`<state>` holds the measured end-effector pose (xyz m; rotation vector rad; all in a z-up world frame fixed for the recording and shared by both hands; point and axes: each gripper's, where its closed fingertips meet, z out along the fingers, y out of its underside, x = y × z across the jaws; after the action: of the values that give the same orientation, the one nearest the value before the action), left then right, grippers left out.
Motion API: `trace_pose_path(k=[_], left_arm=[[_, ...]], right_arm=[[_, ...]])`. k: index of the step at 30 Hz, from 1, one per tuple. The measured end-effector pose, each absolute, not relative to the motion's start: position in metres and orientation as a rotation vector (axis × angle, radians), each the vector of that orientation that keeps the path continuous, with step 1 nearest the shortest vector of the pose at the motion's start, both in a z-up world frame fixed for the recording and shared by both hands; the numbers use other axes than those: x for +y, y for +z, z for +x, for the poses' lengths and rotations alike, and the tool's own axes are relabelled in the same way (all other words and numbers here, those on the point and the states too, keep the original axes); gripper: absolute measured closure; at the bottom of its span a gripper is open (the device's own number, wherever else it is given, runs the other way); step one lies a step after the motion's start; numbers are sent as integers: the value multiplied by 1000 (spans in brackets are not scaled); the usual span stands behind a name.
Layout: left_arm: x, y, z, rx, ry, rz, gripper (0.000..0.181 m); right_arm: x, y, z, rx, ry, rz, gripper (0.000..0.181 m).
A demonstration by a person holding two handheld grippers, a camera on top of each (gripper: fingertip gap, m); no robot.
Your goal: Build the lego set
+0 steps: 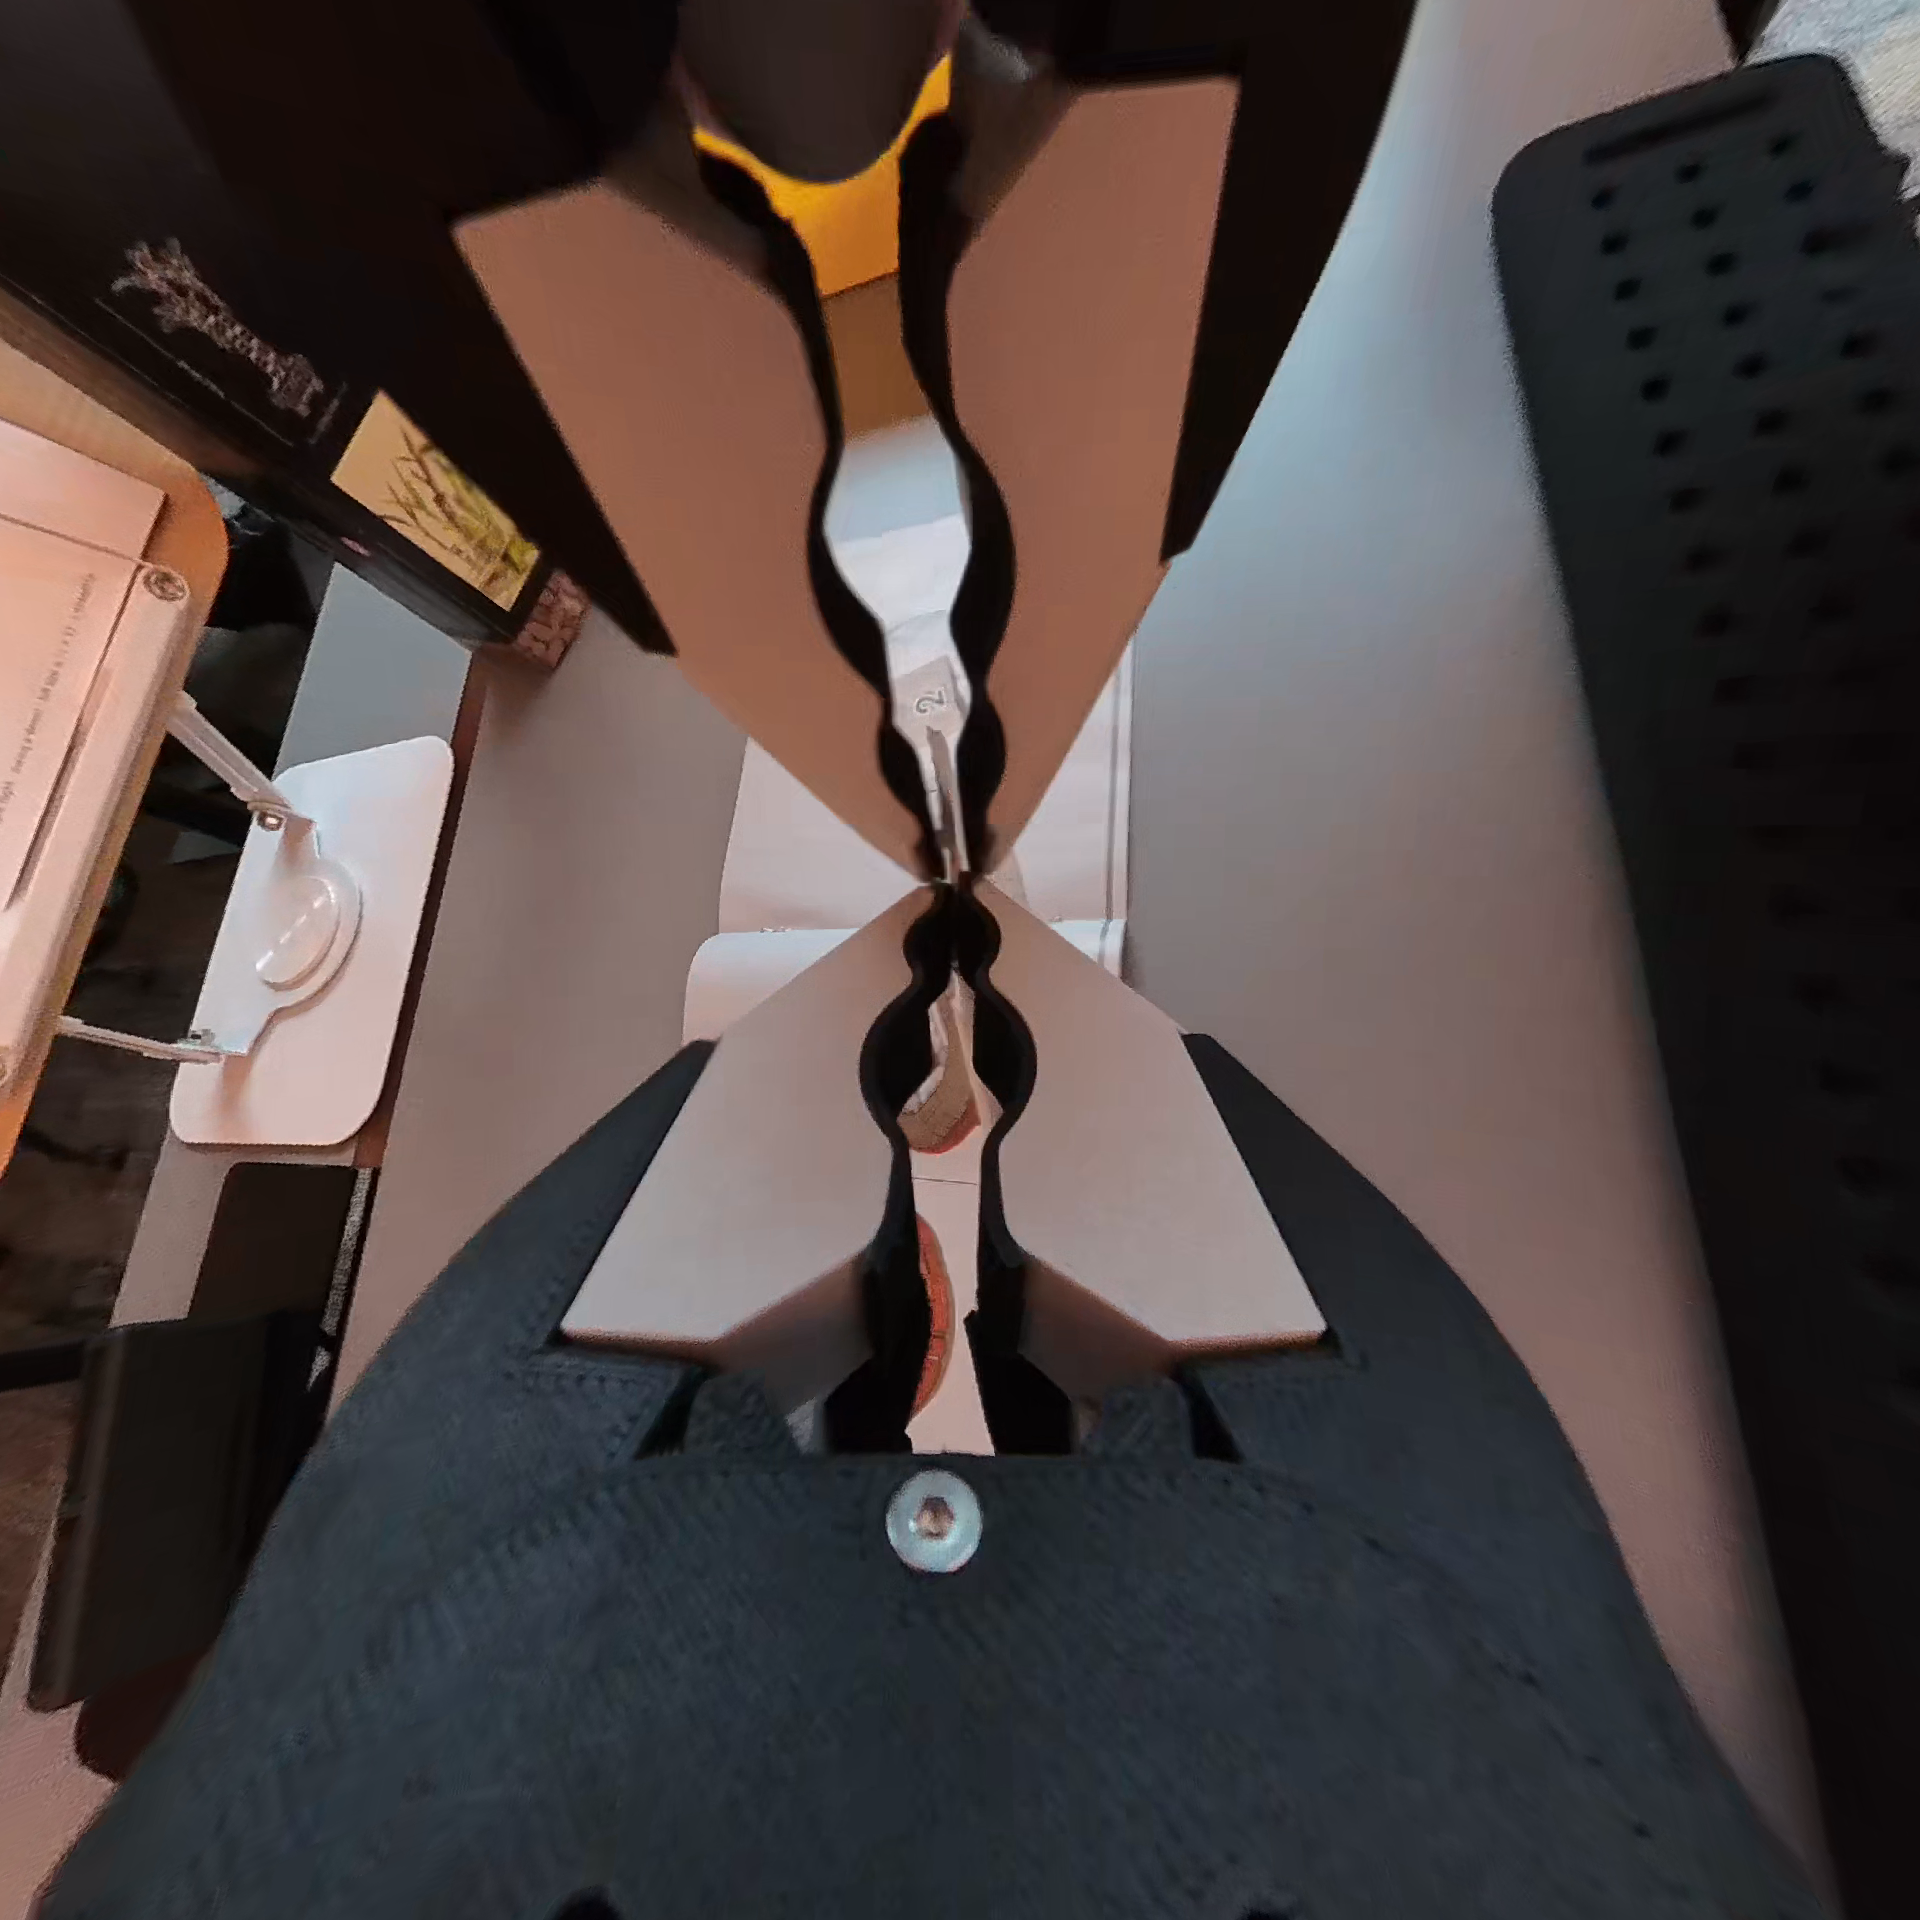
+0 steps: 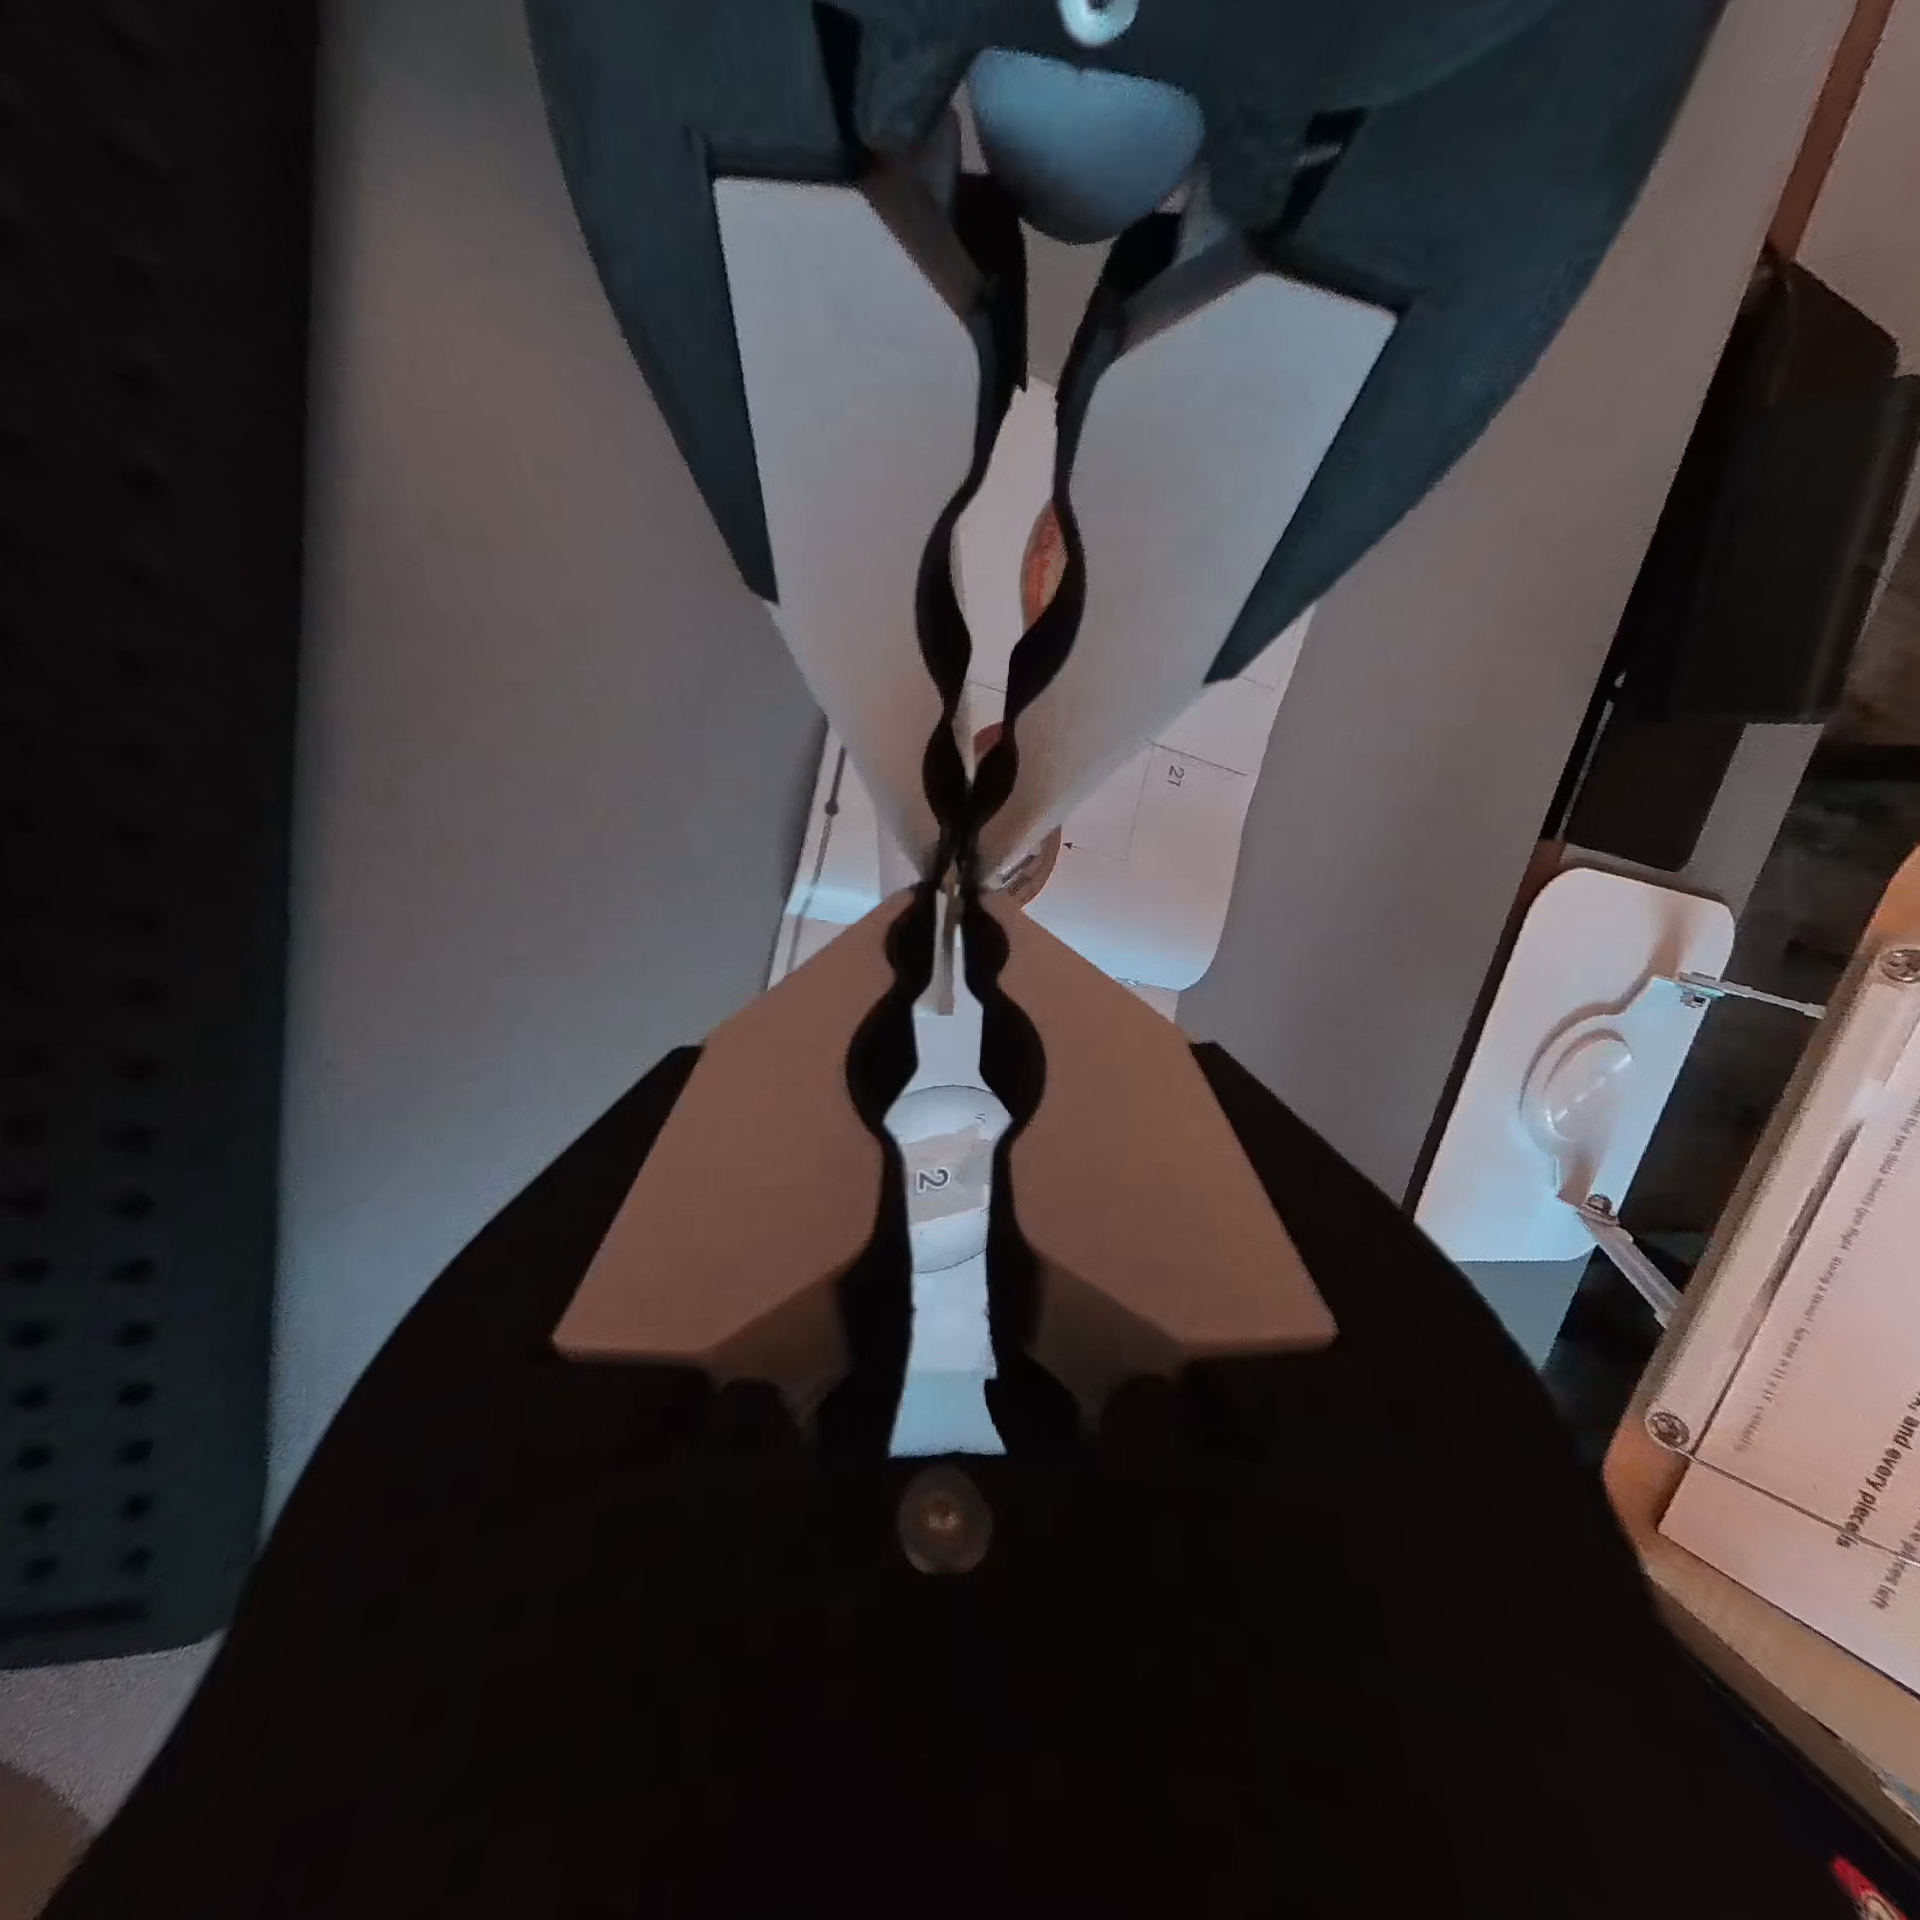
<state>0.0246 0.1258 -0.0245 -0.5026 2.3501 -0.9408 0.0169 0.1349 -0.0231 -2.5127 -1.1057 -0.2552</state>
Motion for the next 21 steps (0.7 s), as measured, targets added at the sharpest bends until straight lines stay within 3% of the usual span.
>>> trace_pose_path(k=[21], left_arm=[[120,-34,22,2388,-964,-466,181]], right_arm=[[130,-31,16,-1218,-459,-2412,181]])
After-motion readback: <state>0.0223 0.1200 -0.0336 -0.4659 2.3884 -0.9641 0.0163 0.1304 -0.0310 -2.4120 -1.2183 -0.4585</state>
